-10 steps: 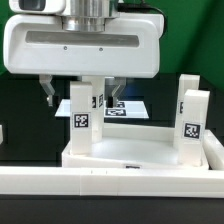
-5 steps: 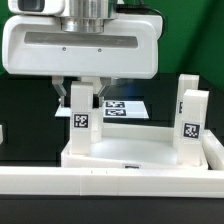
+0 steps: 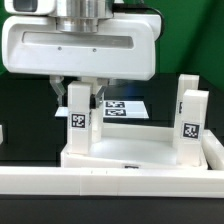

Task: Assemble desk

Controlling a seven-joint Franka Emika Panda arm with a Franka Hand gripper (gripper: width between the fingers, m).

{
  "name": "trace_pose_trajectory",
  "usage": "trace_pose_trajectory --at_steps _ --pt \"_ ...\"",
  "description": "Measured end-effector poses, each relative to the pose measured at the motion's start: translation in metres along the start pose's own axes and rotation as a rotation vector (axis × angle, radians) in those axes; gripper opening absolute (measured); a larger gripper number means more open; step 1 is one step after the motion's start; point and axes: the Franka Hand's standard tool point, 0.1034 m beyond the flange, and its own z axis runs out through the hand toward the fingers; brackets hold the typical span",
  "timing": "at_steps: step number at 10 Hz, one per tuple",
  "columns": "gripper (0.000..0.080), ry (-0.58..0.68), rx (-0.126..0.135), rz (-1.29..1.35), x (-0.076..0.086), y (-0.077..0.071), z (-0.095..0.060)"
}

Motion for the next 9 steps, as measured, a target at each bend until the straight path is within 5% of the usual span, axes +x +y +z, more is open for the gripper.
trace_pose_trajectory --at_steps 3,9 --pt "0.0289 -0.003 0.019 0.341 -0.0002 0.0024 0.0011" --pt "0.0289 -0.029 0.015 0.884 -0.0026 0.0019 0.0019"
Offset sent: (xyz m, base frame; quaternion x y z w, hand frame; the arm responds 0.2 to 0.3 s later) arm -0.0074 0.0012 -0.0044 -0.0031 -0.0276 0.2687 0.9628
